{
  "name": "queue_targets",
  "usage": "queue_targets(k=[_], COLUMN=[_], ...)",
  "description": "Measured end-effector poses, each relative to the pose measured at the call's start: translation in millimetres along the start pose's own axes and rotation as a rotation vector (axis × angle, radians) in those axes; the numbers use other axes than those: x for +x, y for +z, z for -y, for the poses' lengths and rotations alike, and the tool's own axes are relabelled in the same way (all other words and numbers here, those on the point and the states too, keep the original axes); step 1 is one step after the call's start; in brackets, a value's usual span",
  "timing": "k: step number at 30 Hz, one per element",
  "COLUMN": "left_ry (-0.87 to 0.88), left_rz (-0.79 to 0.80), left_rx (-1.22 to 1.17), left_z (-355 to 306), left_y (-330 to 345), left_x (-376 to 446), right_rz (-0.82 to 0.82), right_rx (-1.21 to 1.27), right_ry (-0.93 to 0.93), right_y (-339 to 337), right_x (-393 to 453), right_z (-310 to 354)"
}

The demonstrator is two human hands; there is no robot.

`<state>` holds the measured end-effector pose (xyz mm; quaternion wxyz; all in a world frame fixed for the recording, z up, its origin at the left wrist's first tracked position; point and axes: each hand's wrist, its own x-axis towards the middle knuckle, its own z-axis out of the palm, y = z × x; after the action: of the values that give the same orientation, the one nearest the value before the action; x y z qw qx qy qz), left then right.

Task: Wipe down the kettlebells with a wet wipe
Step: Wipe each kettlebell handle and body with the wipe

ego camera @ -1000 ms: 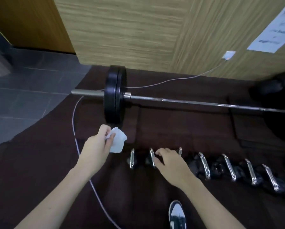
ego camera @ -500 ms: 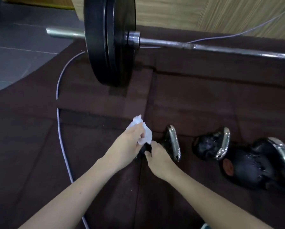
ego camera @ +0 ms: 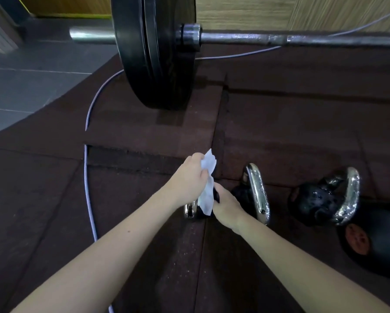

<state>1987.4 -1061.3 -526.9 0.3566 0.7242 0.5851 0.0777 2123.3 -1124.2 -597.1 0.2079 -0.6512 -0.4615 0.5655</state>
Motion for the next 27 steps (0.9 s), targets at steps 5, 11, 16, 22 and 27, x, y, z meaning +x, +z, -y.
queue_targets(k=[5,11,16,22,27], left_ry=[0.019,-0.172,-0.137,-0.073,-0.206], left_rz=[-0.144,-0.394,-0.411,-0.252,-0.250], left_rx=[-0.163,-0.370,-0.389,-0.204,-0.128], left_z=[11.7,23.4,33.4,5.7,-10.7], left_y=[17.4,46.0,32.8,20.0,21.3], left_x=[-66.7,-90.5,-75.3,-54.7,-13.3], right_rz=[-0.023,-0.061,-0.064,-0.072,-0.058], right_rx=[-0.080,-0.100,-0.108,-0.065,-0.038], right_ry=[0.037,0.045,0.031,-0.002,-0.009], right_y=[3.7,4.7,6.4,5.7,4.5], right_x=[7.2,15.0,20.1,13.9,13.2], right_z=[-7.1,-13.0,-18.8,-18.6,-18.9])
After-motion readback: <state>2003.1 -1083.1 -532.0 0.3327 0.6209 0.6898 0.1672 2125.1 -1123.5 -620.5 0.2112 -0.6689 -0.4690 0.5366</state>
